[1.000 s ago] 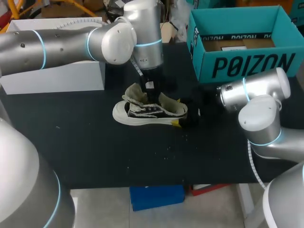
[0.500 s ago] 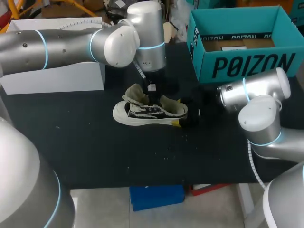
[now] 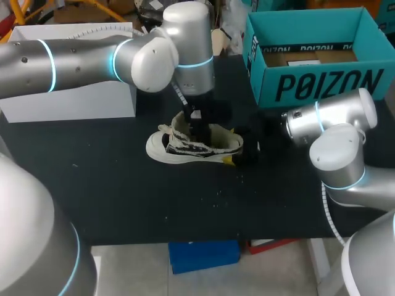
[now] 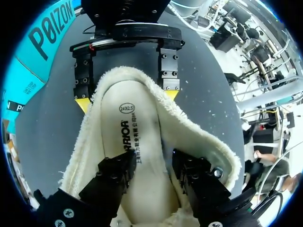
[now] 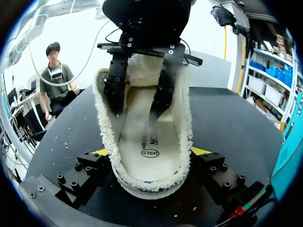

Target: Take the shoe out of the shoebox, open the shoe tongue, remove and reinsert the insole, then place the shoe into the shoebox

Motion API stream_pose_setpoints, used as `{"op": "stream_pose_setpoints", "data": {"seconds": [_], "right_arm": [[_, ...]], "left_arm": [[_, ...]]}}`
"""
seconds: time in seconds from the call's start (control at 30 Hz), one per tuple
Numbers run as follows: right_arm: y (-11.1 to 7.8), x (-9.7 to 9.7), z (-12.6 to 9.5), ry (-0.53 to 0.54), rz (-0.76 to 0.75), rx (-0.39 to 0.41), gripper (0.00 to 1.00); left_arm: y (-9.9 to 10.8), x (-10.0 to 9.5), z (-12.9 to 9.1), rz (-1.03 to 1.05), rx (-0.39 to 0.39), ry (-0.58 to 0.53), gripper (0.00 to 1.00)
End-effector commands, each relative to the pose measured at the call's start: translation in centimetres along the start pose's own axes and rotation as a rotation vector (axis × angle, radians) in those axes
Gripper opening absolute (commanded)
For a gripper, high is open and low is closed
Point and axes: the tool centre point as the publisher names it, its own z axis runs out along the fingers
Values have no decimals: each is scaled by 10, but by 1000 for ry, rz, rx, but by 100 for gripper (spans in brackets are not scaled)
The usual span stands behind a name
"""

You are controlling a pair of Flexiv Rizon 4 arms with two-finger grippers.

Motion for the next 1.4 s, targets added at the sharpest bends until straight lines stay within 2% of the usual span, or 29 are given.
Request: {"op": "stream_pose_setpoints", "data": {"seconds": [0.03,0.13,0.27,0.63,0.93,1.27,1.4], "right_arm": [[0,-1,0,-1,2,2,0],[0,-1,0,-1,2,2,0],[0,-1,0,-1,2,2,0],[0,-1,0,-1,2,2,0],[0,-1,0,-1,2,2,0],[0,-1,0,-1,2,2,0],[0,-1,0,-1,2,2,0]], "left_arm": [[3,5,10,-19,-58,-40,47],[6,2,12,-49,-114,-85,44],[8,1,11,-71,-142,-166,40],[10,-1,22,-104,-263,-379,42],[21,-23,25,-94,-290,-488,39],[31,-44,5,-88,-271,-662,39],[32,-50,1,-76,-236,-724,39]]}}
